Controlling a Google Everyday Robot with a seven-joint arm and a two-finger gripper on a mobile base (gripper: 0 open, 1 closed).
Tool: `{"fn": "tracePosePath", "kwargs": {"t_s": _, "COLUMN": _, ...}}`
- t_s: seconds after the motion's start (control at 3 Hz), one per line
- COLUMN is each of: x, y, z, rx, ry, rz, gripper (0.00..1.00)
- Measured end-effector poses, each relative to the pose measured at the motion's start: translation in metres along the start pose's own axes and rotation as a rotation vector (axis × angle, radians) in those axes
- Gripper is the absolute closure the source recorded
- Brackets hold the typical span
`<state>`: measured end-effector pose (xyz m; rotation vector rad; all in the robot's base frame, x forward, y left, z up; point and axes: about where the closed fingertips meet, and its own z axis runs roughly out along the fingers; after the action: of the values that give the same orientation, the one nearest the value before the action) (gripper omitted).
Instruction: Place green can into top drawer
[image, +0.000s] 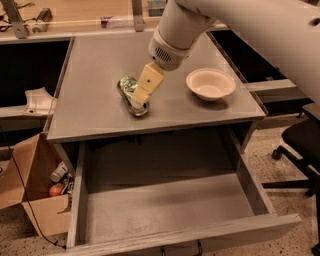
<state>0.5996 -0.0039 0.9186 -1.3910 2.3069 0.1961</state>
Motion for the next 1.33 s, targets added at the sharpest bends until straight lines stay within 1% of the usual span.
{"fn": "tracePosePath", "kwargs": {"t_s": 0.33, "x": 0.001, "y": -0.008, "z": 0.014, "rx": 0.043, "ry": 0.021, "rz": 0.05, "gripper": 0.0}}
{"fn": "tracePosePath", "kwargs": {"t_s": 0.67, "x": 0.001, "y": -0.008, "z": 0.014, "rx": 0.043, "ry": 0.021, "rz": 0.05, "gripper": 0.0}}
{"fn": "tracePosePath", "kwargs": {"t_s": 1.0, "x": -0.03, "y": -0.005, "z": 0.026, "rx": 0.021, "ry": -0.024, "rz": 0.088, "gripper": 0.0}}
{"fn": "tracePosePath", "kwargs": {"t_s": 1.33, "x": -0.03, "y": -0.003, "z": 0.03, "rx": 0.012, "ry": -0.021, "rz": 0.092, "gripper": 0.0}}
